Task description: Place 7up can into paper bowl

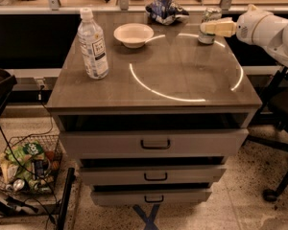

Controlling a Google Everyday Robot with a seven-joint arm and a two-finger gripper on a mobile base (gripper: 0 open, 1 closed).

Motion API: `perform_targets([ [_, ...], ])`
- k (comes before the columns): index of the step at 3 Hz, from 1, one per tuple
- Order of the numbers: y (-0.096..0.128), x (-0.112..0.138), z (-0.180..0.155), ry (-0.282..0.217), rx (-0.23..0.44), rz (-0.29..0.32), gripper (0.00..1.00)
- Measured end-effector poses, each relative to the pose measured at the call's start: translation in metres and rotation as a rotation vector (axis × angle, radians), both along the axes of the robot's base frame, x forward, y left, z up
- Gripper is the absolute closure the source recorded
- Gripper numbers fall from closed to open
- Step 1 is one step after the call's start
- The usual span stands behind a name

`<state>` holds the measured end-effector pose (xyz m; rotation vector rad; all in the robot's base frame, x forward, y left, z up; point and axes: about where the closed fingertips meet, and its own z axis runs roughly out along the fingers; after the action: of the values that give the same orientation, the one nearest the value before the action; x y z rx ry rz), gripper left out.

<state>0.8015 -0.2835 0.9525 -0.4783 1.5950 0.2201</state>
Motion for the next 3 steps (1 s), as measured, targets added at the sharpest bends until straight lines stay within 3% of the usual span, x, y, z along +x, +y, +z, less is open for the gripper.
perform_targets([
  [1, -0.012, 0.024, -0.012, 0.000, 0.035, -0.012, 0.00],
  [3, -0.010, 0.061, -0.036, 0.016, 0.093, -0.001, 0.00],
])
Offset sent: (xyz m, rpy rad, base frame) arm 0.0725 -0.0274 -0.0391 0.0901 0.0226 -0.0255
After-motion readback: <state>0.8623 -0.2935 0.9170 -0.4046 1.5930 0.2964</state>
